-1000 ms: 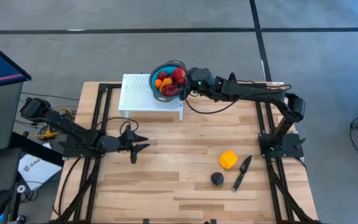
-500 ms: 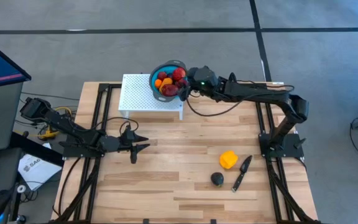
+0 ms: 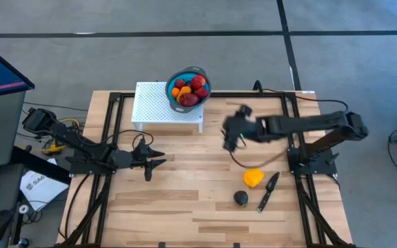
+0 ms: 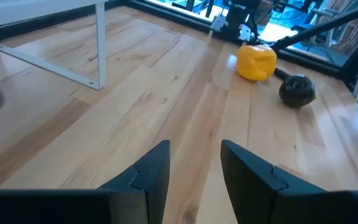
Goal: Pick & Place Fruit
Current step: Put the yellow bell pepper into the blue strainer bowl
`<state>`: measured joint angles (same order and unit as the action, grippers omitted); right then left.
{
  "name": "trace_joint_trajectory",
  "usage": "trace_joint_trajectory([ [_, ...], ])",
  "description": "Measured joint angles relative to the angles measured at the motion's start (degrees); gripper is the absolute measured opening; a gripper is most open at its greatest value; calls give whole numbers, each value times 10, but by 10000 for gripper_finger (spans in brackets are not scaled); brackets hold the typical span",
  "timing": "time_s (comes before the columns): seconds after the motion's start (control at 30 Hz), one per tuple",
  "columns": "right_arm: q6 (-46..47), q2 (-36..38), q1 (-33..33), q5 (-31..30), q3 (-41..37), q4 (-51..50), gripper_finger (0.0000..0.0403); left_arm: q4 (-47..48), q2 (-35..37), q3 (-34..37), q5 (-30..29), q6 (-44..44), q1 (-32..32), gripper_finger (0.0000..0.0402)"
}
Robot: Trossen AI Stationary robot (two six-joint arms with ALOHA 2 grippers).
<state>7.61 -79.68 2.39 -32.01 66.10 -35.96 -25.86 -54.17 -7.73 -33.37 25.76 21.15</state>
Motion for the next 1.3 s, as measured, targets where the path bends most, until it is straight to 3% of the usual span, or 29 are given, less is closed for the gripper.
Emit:
trace_joint_trajectory([
  [0.13, 86, 67, 71, 17, -107, -2, 260, -17, 0, 0, 1, 0, 0, 135],
  [0.23, 114, 108, 125, 83, -154, -18, 260, -30, 0, 0, 1, 0, 4, 135],
  [0.47, 108, 138, 202, 230, -184, -79, 260, -95, -19, 0, 1, -28, 12, 135],
  [0.67, 92, 137, 197, 320, -184, -132, 261, -136, -58, 0, -25, -28, 10, 135],
  [0.8, 76, 113, 192, 333, -184, -162, 282, -161, -84, 0, -50, -28, 9, 135],
  [1.07, -35, 19, 192, 327, -184, -147, 391, -195, -109, 0, -59, -28, -11, 135],
  [1.3, -97, -57, 191, 313, -182, -107, 369, -206, -109, 0, -55, -28, -23, 135],
])
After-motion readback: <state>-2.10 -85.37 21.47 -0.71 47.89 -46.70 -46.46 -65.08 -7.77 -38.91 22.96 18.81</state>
